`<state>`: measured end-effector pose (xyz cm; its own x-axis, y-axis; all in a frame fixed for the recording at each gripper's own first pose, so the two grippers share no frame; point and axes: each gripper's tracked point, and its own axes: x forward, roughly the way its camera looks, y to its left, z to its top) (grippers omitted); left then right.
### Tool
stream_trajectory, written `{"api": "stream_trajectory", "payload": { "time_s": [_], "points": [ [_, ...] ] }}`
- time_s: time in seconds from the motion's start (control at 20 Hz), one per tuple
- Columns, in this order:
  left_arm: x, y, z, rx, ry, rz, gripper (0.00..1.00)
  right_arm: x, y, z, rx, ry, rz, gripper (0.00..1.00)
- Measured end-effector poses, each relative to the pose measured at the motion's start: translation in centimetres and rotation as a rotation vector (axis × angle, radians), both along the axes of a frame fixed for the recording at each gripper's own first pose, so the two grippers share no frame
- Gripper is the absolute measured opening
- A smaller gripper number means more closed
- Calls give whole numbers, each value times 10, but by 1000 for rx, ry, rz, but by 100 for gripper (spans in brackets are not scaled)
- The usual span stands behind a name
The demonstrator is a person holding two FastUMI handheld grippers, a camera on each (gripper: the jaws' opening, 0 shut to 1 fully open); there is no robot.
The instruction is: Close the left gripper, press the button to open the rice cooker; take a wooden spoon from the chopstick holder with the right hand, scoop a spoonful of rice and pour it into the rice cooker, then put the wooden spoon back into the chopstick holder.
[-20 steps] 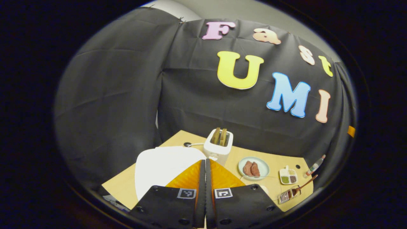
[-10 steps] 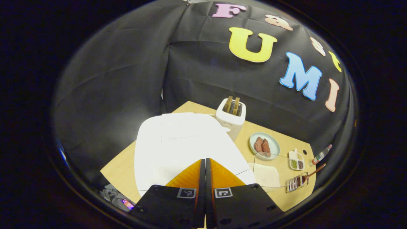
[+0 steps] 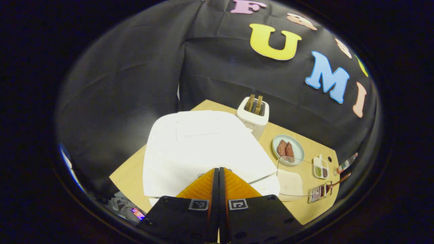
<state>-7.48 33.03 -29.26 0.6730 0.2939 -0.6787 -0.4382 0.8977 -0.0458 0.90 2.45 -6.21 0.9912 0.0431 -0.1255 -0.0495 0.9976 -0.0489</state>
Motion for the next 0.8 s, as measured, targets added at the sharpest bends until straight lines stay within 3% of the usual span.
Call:
{"api": "stream_trajectory", "payload": {
  "time_s": [0.05, 0.1, 0.3, 0.35, 0.55, 0.8],
  "points": [
    [7, 1, 22, 36, -55, 7, 7, 1, 1, 0, -2, 1, 3, 96],
    [18, 0, 43, 57, -123, 4, 13, 2, 1, -1, -5, 4, 5, 96],
    [38, -3, 137, 175, -315, -7, 88, 1, 5, -3, -12, 7, 14, 96],
    [43, -6, 156, 196, -352, -17, 93, 0, 7, -3, -17, 6, 16, 96],
    [45, -27, 220, 218, -487, -41, 95, -3, -1, -6, -38, 1, -1, 96],
    [55, -54, 238, 205, -563, -99, 95, -9, -9, -15, -32, 10, -46, 96]
  ]
}}
